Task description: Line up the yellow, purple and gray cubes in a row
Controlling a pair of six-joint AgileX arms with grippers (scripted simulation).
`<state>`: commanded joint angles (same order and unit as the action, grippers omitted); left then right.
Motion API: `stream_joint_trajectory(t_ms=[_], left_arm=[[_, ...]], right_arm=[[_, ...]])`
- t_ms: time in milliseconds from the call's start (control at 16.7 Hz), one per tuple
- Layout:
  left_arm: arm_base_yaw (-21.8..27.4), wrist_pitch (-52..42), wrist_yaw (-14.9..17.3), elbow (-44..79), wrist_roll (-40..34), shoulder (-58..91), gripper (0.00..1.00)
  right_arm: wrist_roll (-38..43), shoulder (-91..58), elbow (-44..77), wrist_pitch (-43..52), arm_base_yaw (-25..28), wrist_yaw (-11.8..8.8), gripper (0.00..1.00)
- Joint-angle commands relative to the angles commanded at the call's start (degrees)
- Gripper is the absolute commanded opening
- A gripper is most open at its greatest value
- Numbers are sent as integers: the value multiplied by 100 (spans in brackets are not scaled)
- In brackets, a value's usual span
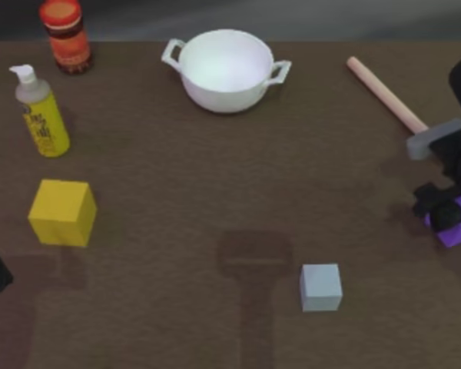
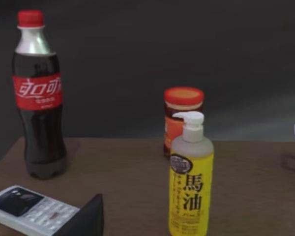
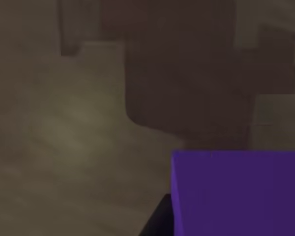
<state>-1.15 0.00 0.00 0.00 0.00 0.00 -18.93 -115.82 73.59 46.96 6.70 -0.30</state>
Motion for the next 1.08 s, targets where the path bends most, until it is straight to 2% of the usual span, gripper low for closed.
stream_joint_trajectory(t_ms=[240,660,840,1080], left_arm=[[0,0,0,0,0,0,100],[0,0,0,0,0,0,100],[0,0,0,0,0,0,100],[0,0,0,0,0,0,100]], right_arm=[[-59,382,360,711,77,-5,0],[150,351,431,750,204,-2,0],[900,230,637,866,669,16,0],[2661,8,982,1111,1625,49,0]])
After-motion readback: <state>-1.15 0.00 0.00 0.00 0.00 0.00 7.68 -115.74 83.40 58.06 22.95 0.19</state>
